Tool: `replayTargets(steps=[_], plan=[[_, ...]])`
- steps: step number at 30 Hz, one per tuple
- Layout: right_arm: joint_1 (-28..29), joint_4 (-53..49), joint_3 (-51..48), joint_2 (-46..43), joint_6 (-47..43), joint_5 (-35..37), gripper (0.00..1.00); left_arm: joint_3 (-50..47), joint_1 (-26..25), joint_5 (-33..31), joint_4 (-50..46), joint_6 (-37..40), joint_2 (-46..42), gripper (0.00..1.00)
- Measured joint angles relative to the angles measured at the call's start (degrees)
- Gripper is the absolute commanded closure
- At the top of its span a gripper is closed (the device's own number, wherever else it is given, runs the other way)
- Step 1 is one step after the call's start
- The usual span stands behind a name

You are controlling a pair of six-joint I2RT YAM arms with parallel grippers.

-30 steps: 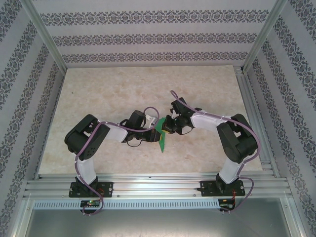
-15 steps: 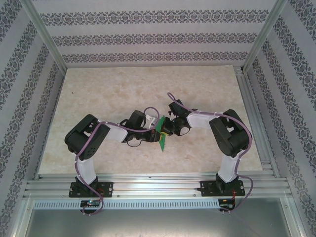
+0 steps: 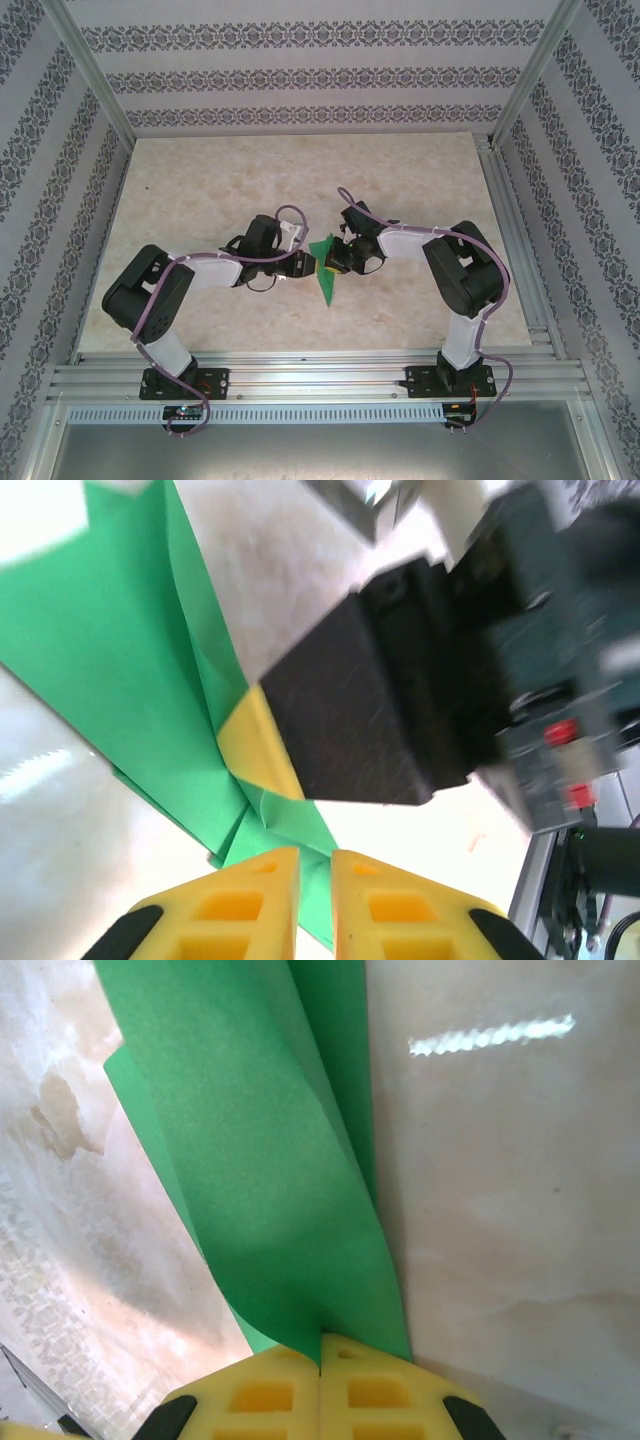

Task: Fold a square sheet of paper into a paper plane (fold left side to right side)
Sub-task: Fold the wing for the fifth time at the center of the table.

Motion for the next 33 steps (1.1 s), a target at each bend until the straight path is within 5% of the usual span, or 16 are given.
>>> replayTargets(steps=[18,33], plan=[[0.3,-0.1,0.2,0.1,-0.3,0.1,1.0,10.6,2.3,0.6,-0.8,-2.2,15.8,0.89],[1.4,-2.3,1.2,-1.9,-0.2,1.6,1.0,11.5,2.0,-0.5,-1.9,-1.5,16.4,0.92]])
